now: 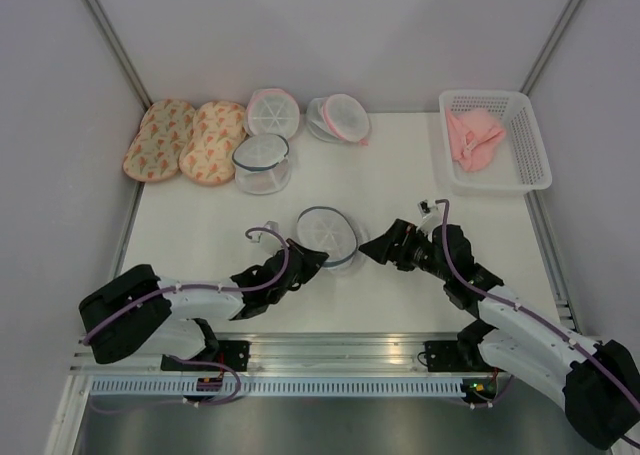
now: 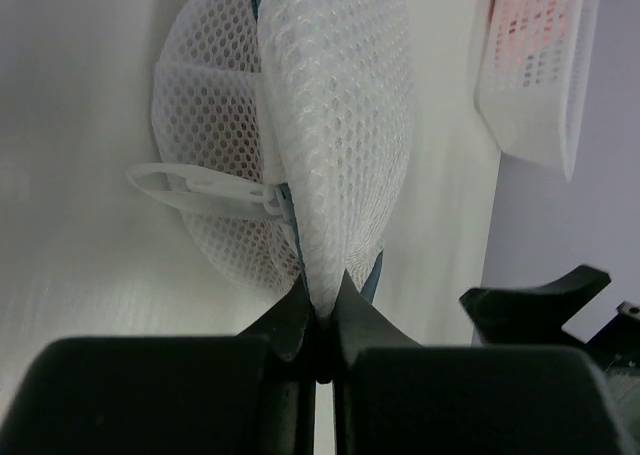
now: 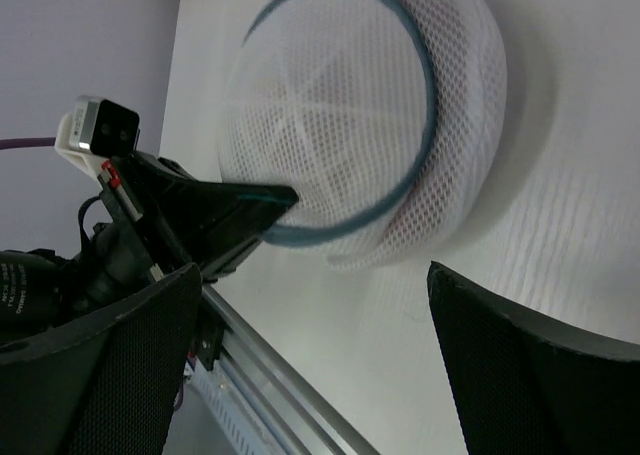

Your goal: Unzip the laundry bag and remove the bra

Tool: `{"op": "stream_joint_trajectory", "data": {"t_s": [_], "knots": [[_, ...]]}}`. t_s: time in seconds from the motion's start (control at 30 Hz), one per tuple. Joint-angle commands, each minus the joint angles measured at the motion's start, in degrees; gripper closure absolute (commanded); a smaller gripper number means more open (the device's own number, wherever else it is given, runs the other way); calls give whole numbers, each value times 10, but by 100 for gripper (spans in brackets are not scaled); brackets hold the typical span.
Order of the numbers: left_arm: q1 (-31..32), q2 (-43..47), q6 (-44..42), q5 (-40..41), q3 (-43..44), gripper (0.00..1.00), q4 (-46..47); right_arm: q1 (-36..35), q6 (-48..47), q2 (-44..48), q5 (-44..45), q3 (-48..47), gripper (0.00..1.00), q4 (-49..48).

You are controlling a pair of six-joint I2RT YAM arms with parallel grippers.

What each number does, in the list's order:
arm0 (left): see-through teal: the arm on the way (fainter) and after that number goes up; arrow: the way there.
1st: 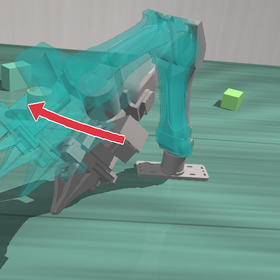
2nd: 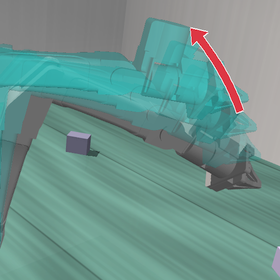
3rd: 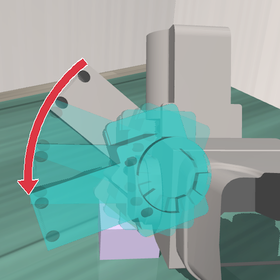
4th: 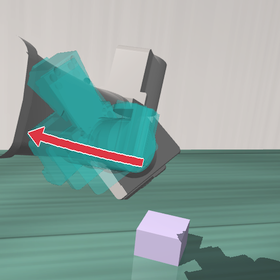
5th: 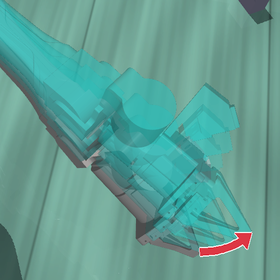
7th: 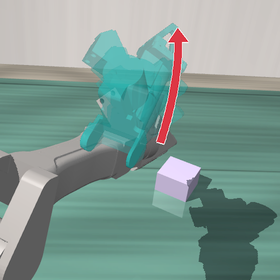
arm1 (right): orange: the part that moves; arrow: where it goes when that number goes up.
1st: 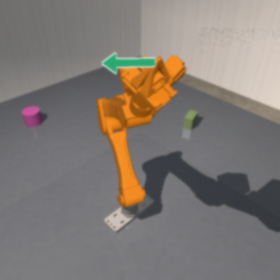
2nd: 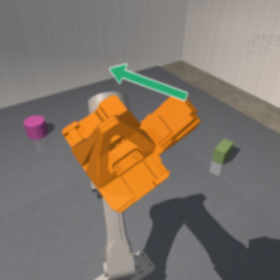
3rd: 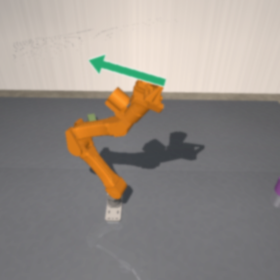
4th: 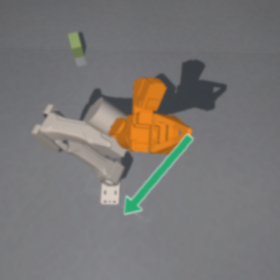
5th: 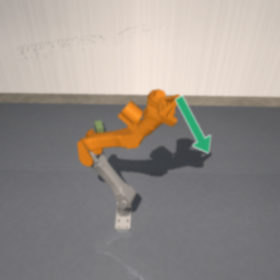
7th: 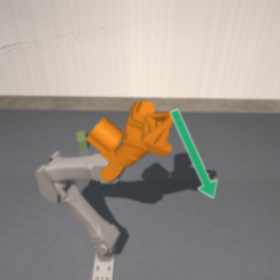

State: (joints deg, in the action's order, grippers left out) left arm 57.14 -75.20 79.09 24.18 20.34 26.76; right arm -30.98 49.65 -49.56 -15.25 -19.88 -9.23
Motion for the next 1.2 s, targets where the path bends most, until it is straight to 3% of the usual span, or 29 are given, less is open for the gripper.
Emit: {"op": "stream_joint_trajectory", "data": {"t_s": [0.0,0.13,0.3,0.5,0.83,0.9,1.0,1.03,1.07,1.1,1.17], "knots": [[7,-24,78,89,-2,98,0,-12,47,7,-38,-1,2,-48],[19,-44,102,111,8,98,8,-13,72,14,-53,8,2,-17],[42,-58,123,120,7,98,57,-18,198,16,-66,76,5,-140],[64,-6,78,114,-22,98,136,-25,226,-7,-65,88,9,-165],[123,38,37,117,-41,98,175,-40,254,-120,-70,86,12,-259],[127,34,30,114,-41,98,185,-43,265,-150,-75,88,18,-292],[128,36,20,97,-47,98,199,-44,258,-177,-82,84,44,-317],[128,37,11,87,-46,98,203,-44,250,-179,-81,78,57,-312],[128,37,-1,77,-46,98,200,-45,227,-185,-82,64,93,-288],[128,46,-4,64,-45,98,194,-44,216,-185,-80,56,100,-270],[128,58,-27,56,-46,94,177,-44,180,-179,-79,25,100,-202]]}}
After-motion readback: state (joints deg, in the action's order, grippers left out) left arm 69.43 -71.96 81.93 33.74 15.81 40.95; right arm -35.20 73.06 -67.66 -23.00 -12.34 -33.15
